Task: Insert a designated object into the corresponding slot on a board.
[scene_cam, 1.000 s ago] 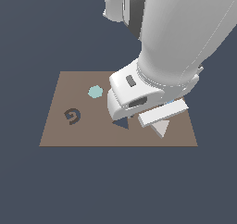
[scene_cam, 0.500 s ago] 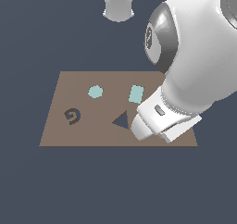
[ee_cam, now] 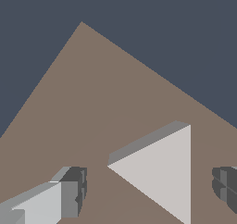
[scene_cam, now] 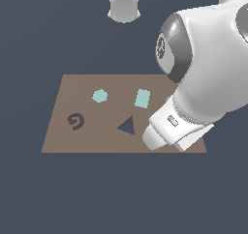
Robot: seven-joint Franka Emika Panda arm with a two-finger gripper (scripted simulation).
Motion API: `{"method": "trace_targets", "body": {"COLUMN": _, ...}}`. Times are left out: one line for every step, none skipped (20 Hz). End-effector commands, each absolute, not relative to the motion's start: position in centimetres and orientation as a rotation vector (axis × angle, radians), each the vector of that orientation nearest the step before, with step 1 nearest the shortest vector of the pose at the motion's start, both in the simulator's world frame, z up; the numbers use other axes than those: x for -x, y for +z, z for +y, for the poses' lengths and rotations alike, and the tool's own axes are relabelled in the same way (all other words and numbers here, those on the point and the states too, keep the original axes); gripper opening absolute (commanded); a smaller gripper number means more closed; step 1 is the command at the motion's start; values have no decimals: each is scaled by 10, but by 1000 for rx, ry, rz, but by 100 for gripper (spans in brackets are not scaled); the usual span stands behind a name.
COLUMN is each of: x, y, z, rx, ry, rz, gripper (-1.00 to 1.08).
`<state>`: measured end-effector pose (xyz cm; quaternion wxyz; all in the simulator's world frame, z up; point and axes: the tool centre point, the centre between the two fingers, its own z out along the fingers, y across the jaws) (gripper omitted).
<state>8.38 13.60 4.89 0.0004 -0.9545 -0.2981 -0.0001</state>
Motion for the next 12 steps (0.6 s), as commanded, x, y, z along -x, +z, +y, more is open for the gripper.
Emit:
{"method": "trace_targets", "body": {"x": -84, "y": 44, "z": 136, "rx": 2998, "ry": 1, "rz": -938, "gripper": 100}}
{"method": "trace_targets", "body": {"x": -84, "y": 40, "z": 136, "rx": 2997, "ry": 0, "rz": -939, "gripper": 100}}
{"method": "trace_targets", "body": {"x": -84, "y": 36, "z": 136, "rx": 2997, "ry": 0, "rz": -941, "gripper": 100}}
{"method": "trace_targets", "body": {"x": -84, "y": 34, "z": 137, "rx": 2997, "ry": 0, "rz": -942, "gripper": 100}}
{"method": "trace_targets", "body": {"x": -84, "y": 32, "z": 136, "rx": 2997, "ry": 0, "rz": -942, "gripper": 100}}
{"method": "trace_targets", "body": {"x": -84, "y": 30, "z": 137, "rx": 2997, "ry": 0, "rz": -943, "gripper": 100}}
{"method": "trace_targets", "body": {"x": -84, "y": 30, "z": 137, "rx": 2997, "ry": 0, "rz": -943, "gripper": 100}}
{"method": "trace_targets", "body": {"x": -84, "y": 30, "z": 137, "rx": 2997, "ry": 0, "rz": -943, "gripper": -100}}
{"method": "trace_targets", "body": {"x": -84, "y": 30, "z": 137, "rx": 2997, "ry": 0, "rz": -943, "gripper": -100}}
{"method": "trace_targets", "body": {"x": -84, "y": 30, "z": 137, "rx": 2997, "ry": 0, "rz": -943, "gripper": -100}}
{"method": "trace_targets", "body": {"x": -84, "y": 30, "z": 137, "rx": 2997, "ry": 0, "rz": -943, "gripper": -100}}
{"method": "trace_targets", "body": {"x": -84, "y": 30, "z": 137, "rx": 2997, "ry": 0, "rz": -943, "gripper": -100}}
